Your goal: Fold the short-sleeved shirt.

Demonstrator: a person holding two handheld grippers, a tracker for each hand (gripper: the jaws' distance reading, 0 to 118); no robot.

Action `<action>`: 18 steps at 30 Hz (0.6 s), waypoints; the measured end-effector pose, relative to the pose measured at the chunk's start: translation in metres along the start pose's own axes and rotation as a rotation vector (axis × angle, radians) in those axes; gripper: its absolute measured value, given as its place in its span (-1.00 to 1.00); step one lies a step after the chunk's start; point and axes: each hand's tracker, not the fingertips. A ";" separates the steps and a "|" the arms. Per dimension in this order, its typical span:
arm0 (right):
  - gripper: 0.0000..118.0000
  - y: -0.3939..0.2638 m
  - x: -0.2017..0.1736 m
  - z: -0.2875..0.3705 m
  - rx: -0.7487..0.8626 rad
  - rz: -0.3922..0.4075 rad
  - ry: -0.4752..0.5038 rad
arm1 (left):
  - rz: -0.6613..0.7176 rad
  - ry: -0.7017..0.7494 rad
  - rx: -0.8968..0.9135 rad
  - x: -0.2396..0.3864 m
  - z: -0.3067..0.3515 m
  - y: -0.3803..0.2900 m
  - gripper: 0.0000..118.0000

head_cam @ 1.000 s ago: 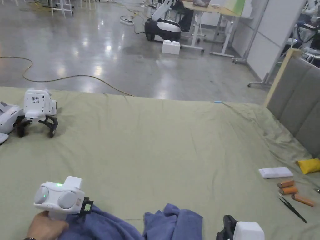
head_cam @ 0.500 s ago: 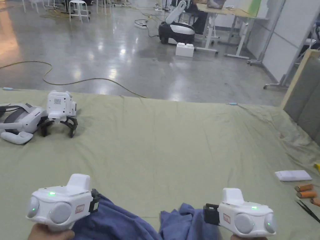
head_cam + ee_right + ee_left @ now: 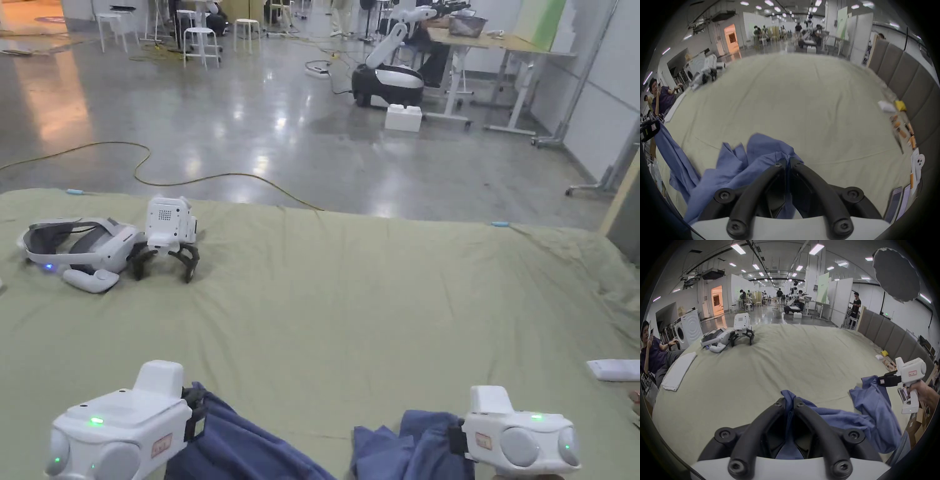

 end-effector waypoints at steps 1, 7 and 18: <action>-0.95 0.003 0.003 0.014 0.038 -0.003 -0.002 | 0.003 -0.001 0.021 -0.002 0.008 0.005 -0.92; -0.95 0.027 0.024 0.113 0.241 -0.017 -0.072 | -0.003 0.038 0.162 -0.025 0.054 0.041 -0.92; -0.95 0.098 0.064 0.227 0.421 -0.052 -0.207 | 0.052 0.154 0.335 -0.086 0.145 0.116 -0.92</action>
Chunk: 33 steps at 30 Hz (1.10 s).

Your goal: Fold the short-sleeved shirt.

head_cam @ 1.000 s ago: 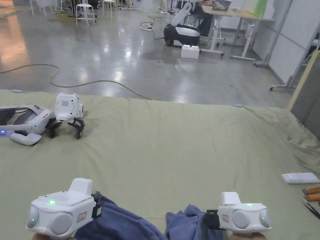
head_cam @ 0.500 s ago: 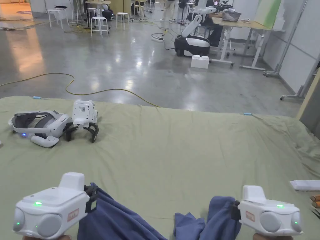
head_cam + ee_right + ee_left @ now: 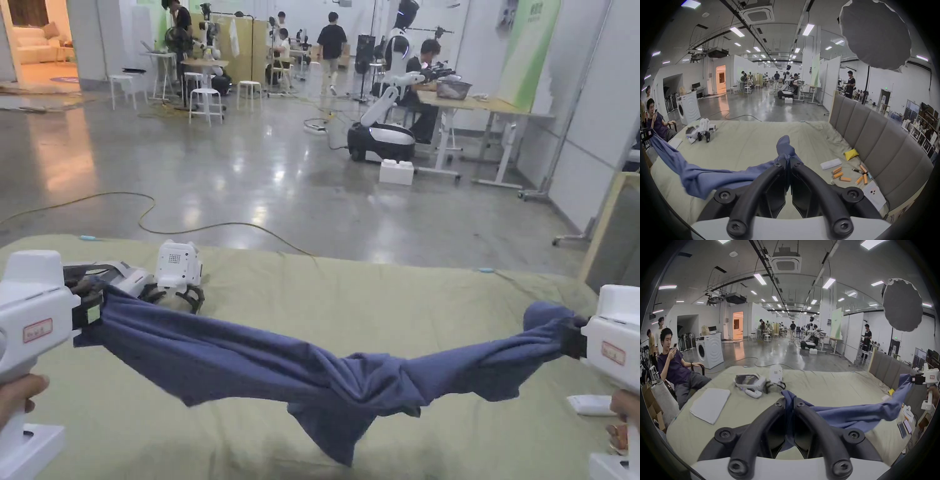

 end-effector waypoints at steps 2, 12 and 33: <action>-0.95 0.013 -0.002 0.010 0.025 0.009 -0.011 | -0.006 0.013 0.016 -0.005 0.001 0.015 -0.92; -0.96 0.063 -0.019 0.018 0.088 0.024 0.011 | -0.037 0.041 0.044 0.004 -0.014 0.069 -0.92; -0.96 0.188 -0.015 0.003 0.287 0.088 -0.075 | -0.087 0.118 0.143 0.013 -0.043 0.178 -0.92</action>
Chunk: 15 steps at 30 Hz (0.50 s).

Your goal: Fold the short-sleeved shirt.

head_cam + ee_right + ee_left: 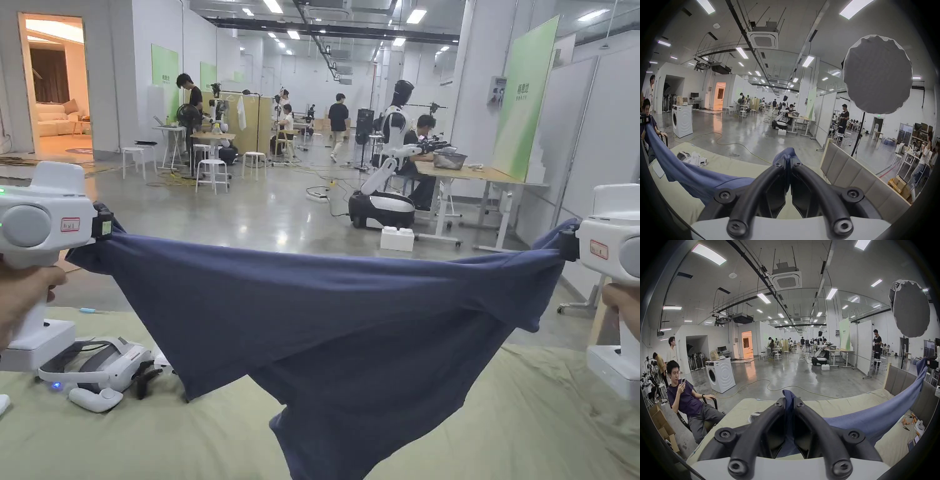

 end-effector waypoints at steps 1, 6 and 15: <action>-0.96 -0.001 -0.001 0.001 0.004 0.002 0.000 | -0.001 0.000 0.001 0.000 -0.001 -0.004 -0.92; -0.96 -0.040 -0.012 0.011 -0.004 0.042 0.010 | 0.011 -0.025 -0.032 0.005 0.008 -0.049 -0.92; -0.95 -0.204 -0.031 0.070 -0.238 0.127 0.026 | 0.044 -0.049 -0.211 0.004 0.066 -0.221 -0.92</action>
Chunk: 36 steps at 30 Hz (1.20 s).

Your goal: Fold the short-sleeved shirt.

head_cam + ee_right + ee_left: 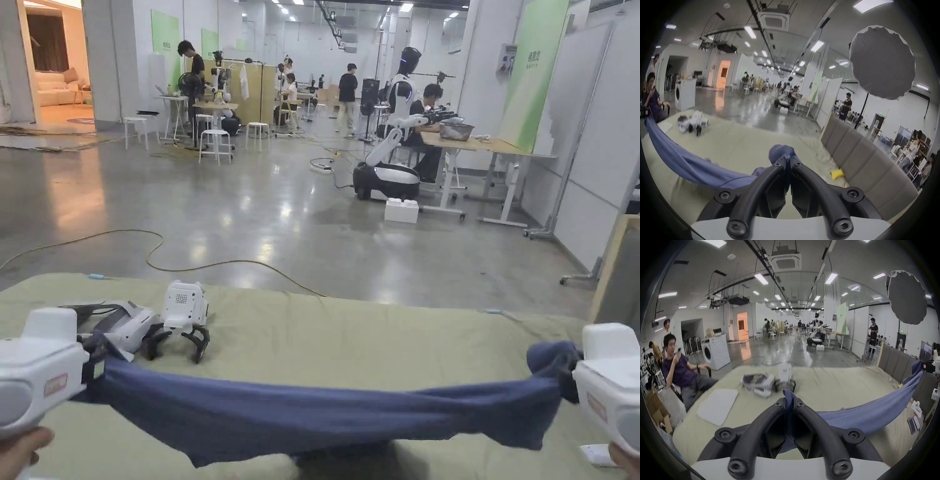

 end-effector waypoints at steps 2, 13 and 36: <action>-0.95 -0.041 -0.001 -0.001 -0.053 -0.009 0.008 | -0.007 0.000 -0.047 -0.003 0.014 -0.037 -0.92; -0.95 -0.194 -0.031 0.057 -0.246 -0.041 0.027 | 0.082 0.010 -0.264 -0.012 0.076 -0.190 -0.92; 0.36 -0.160 -0.140 0.104 0.146 -0.166 0.110 | 0.000 0.023 0.040 0.058 0.102 -0.126 -0.08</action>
